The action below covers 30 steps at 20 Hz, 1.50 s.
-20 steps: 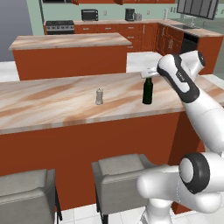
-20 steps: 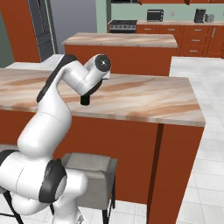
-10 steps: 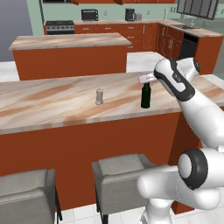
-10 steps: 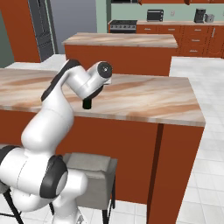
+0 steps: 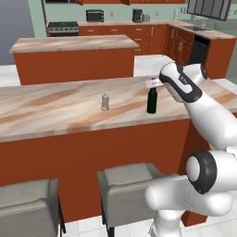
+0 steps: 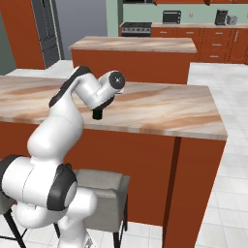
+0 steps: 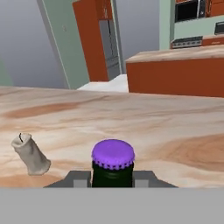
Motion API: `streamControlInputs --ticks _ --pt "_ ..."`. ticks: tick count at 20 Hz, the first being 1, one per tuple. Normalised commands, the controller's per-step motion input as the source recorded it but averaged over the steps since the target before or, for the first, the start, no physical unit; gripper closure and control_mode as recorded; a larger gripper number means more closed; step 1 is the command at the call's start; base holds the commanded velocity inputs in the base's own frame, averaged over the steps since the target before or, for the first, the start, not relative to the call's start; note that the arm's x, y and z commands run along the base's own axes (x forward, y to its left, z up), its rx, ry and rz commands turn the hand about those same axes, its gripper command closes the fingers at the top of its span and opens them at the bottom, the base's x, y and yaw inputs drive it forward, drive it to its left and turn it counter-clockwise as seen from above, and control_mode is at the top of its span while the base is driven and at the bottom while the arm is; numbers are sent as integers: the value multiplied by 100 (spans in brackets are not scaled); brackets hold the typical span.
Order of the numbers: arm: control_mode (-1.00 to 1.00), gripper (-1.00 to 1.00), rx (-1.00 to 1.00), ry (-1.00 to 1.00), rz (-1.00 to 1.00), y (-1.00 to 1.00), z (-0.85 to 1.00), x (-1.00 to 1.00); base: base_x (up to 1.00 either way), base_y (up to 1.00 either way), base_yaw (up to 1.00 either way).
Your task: Get the candle and the beer from the cabinet and move them to the dining counter.
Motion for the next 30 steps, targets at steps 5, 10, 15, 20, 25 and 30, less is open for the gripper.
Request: streamControlInputs --ticks 5,10,15,20,25,30 --pt "-100 100 -1 -1 0 1 -2 40 0 0 0" --pt "-100 100 -1 0 0 0 -2 45 0 0 0" --pt "-100 100 -3 0 0 2 -6 25 0 0 0" --pt "-100 100 -7 0 0 6 -9 11 0 0 0" --pt "-100 100 -2 0 0 0 -6 0 0 0 0" --pt "-100 100 0 -2 0 0 -18 0 0 0 0"
